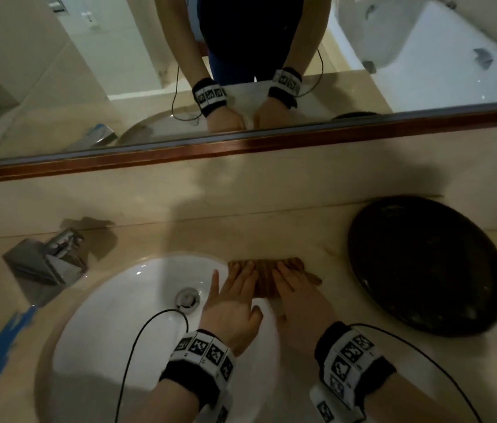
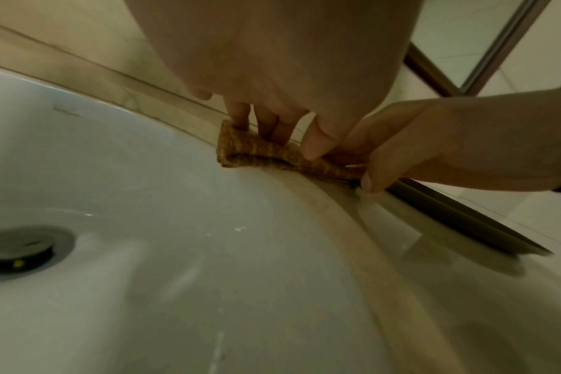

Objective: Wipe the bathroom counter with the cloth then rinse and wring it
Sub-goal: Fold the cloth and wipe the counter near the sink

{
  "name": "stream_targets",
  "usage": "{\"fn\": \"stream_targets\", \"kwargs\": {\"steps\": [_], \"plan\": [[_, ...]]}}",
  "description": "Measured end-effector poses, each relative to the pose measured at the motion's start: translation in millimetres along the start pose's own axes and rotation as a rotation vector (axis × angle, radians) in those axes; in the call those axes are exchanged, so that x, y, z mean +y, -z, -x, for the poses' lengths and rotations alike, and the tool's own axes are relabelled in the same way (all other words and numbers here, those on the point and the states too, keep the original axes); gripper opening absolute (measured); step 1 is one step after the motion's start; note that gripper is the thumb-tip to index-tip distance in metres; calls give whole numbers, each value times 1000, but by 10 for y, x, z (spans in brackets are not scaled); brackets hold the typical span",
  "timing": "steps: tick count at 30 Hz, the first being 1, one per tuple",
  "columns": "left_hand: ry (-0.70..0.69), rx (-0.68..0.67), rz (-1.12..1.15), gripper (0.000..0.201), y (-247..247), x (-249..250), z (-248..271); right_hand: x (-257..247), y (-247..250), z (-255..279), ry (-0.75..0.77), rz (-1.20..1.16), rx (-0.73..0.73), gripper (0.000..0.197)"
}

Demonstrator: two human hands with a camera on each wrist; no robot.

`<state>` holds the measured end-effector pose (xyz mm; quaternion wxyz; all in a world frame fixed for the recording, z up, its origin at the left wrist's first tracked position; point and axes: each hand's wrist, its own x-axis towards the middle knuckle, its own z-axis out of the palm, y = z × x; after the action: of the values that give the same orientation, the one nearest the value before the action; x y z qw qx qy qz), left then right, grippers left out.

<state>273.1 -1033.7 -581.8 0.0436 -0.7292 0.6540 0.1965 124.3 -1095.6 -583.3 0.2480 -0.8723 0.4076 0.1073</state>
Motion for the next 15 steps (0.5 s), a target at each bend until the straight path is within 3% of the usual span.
{"fn": "stream_targets", "kwargs": {"steps": [2, 7, 15], "plan": [[-21, -12, -31, 67, -55, 200, 69, 130, -70, 201, -35, -59, 53, 76], [-99, -90, -74, 73, -256, 702, 354, 438, -237, 860, -48, 4, -1, 81], [-170, -83, -124, 71, -605, 1291, 688, 812, -431, 1539, -46, -74, 94, 71]]}}
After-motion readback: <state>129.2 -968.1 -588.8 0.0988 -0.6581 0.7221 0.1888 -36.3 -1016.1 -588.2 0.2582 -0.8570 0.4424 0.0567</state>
